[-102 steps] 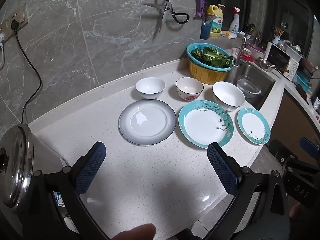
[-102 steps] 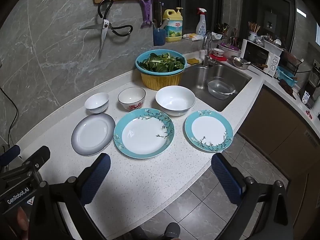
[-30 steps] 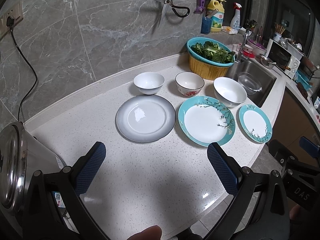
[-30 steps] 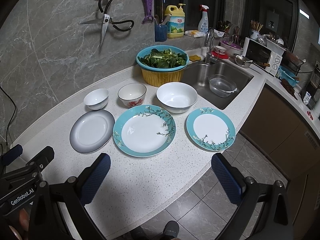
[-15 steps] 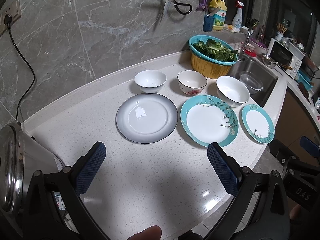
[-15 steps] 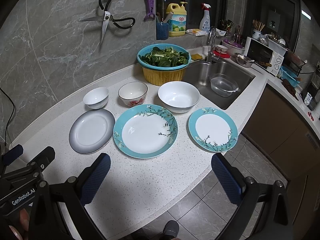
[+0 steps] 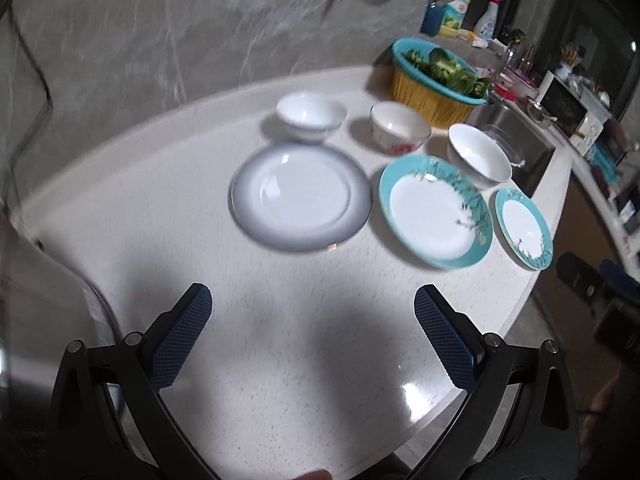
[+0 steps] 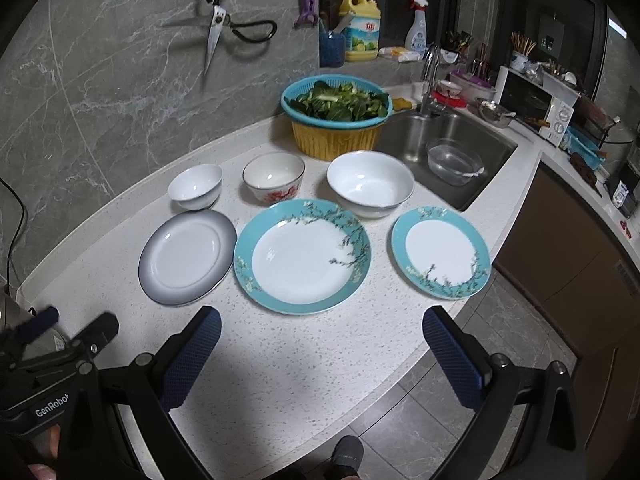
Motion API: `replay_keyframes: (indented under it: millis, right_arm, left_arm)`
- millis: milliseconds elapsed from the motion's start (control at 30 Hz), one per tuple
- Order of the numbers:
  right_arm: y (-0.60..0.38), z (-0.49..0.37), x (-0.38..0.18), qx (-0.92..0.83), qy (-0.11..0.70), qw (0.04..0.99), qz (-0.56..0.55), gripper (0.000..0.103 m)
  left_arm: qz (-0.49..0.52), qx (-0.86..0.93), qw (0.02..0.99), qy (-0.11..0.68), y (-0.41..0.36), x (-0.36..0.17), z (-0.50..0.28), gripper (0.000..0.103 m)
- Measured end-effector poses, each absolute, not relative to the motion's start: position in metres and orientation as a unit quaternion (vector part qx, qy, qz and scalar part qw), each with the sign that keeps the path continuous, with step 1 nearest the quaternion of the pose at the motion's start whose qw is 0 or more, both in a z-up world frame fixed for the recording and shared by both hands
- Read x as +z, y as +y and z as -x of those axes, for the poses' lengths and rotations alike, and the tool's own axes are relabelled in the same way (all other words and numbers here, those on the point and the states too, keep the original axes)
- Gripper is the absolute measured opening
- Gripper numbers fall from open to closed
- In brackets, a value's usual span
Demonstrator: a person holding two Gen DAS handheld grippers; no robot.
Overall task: Organize plates and bowls
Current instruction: 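Move both grippers down to the rim of the grey-rimmed plate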
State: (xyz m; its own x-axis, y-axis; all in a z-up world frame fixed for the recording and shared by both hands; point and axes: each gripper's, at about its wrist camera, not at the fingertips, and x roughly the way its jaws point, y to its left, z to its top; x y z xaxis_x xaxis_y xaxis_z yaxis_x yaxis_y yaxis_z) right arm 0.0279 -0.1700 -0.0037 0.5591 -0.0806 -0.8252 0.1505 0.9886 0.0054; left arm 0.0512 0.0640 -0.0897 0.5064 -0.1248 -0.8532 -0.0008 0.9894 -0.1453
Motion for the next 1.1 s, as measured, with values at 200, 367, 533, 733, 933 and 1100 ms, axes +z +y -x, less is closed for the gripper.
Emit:
replay_keyframes:
  millis: [200, 367, 533, 733, 933, 1100]
  right_arm:
    - [-0.175, -0.041, -0.028, -0.017, 0.496, 0.863, -0.094, 0.103]
    - [-0.185, -0.077, -0.045, 0.047, 0.502, 0.854, -0.126, 0.103]
    - [-0.192, -0.144, -0.069, 0.171, 0.508, 0.830, -0.153, 0.103]
    - [-0.179, -0.242, -0.101, 0.300, 0.533, 0.775, -0.160, 0.096]
    - [-0.157, -0.312, -0.130, 0.369, 0.559, 0.725, -0.158, 0.082]
    - [-0.146, -0.330, -0.153, 0.373, 0.586, 0.706, -0.139, 0.066]
  left_arm:
    - [0.144, -0.061, 0.834, 0.529, 0.121, -0.154, -0.062, 0.103]
    - [0.094, -0.058, 0.853, 0.510, 0.120, -0.173, -0.077, 0.103]
    - [0.155, 0.000, 0.796, 0.585, 0.132, -0.211, -0.127, 0.103]
    - [0.161, 0.062, 0.809, 0.562, 0.153, -0.224, -0.184, 0.103]
    - [0.184, 0.025, 0.800, 0.570, 0.172, -0.238, -0.230, 0.102]
    - [0.214, -0.013, 0.789, 0.575, 0.183, -0.256, -0.252, 0.101]
